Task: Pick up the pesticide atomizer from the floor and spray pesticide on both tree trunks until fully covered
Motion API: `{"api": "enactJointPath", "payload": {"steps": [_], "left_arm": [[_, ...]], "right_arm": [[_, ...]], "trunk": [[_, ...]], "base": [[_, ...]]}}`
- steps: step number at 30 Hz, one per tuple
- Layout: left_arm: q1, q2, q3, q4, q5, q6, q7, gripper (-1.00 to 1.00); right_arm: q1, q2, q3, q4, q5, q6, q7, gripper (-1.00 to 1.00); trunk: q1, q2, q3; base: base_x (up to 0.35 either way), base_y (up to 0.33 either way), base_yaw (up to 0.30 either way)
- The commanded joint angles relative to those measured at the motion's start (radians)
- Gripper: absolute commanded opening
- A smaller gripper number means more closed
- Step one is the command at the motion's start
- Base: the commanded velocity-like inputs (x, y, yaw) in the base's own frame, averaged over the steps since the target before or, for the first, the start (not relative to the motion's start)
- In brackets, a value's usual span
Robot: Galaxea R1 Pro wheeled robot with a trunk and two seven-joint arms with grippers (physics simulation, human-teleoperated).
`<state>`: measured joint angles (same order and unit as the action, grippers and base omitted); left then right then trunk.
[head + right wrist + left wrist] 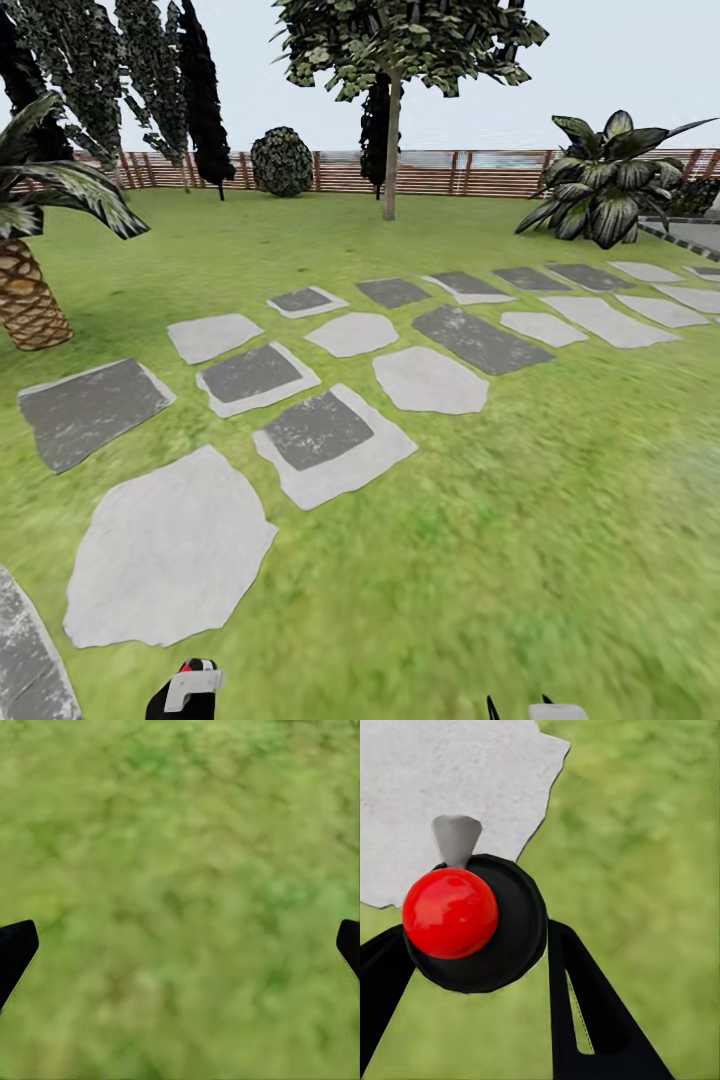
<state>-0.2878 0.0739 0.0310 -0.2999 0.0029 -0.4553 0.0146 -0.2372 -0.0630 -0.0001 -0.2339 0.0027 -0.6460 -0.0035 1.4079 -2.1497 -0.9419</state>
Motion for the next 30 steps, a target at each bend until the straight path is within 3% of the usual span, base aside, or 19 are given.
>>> {"api": "enactJointPath", "payload": {"steps": [1, 30], "left_arm": [[-0.001, 0.000, 0.001, 0.001, 0.000, -0.003, 0.001, -1.00], [-0.001, 0.000, 0.001, 0.004, 0.000, -0.003, 0.000, -1.00]], "right_arm": [[-0.001, 0.001, 0.000, 0.001, 0.000, -0.002, -0.001, 1.00], [-0.001, -0.002, -0.004, 0.001, -0.004, -0.001, -0.002, 1.00]], "trunk": [[0.000, 0.000, -0.001], [0.000, 0.000, -0.001]], "base": [[0.339, 0.000, 0.000], [0.339, 0.000, 0.000]]}}
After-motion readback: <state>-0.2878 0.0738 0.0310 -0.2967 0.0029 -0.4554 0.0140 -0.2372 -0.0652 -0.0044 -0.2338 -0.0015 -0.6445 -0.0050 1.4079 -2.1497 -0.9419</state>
